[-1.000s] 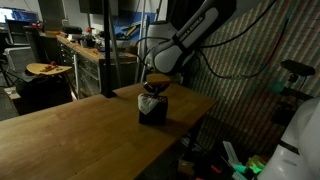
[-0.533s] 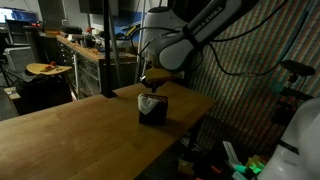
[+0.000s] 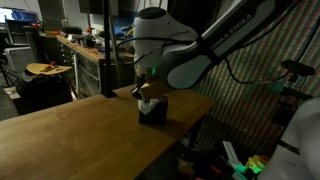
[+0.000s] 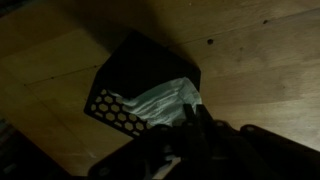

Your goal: Put the towel on the table into the box

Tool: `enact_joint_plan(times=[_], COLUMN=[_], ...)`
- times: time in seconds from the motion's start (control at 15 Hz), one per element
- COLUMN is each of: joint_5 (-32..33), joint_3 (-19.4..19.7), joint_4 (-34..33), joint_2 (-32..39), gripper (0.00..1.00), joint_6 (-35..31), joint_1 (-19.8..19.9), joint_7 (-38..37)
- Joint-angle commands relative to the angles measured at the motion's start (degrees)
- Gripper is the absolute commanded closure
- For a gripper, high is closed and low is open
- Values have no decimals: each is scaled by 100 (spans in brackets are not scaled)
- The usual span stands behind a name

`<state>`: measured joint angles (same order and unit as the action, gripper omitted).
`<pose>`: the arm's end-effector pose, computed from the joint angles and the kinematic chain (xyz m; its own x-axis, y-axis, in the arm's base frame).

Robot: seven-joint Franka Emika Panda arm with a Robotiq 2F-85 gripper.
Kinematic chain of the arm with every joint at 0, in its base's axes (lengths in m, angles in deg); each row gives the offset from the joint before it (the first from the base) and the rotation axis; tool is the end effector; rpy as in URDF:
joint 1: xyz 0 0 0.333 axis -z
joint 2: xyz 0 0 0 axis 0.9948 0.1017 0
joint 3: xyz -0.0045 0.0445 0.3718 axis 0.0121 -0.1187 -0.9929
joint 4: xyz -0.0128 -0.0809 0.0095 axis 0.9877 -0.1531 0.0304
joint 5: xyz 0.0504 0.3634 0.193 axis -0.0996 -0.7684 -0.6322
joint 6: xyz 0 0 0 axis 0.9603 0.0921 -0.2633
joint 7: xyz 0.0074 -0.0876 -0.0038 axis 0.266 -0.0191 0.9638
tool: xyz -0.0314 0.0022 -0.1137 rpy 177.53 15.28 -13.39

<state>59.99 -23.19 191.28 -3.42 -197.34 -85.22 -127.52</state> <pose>0.4495 0.0792 0.3711 0.9026 -0.2128 0.3742 -0.3129 -0.9213 0.2308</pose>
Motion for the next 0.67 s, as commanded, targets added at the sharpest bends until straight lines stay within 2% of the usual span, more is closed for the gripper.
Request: enact_joint_plan(times=[0.0,0.07,0.4,0.47,0.6], joint_5=[484,718,2074,2302,2640], joint_3=[-194,-260,-573,-618,-674], joint_4=[267,277,333,343,392], joint_2=[-336,-360,-373,-329,-269], gripper=[94,79,39,34,36], joint_6=[-252,-292,-346,-372,-436], joint_1=[13,21,0,4,12], joint_7=[-224,-280,-330,-341,-364])
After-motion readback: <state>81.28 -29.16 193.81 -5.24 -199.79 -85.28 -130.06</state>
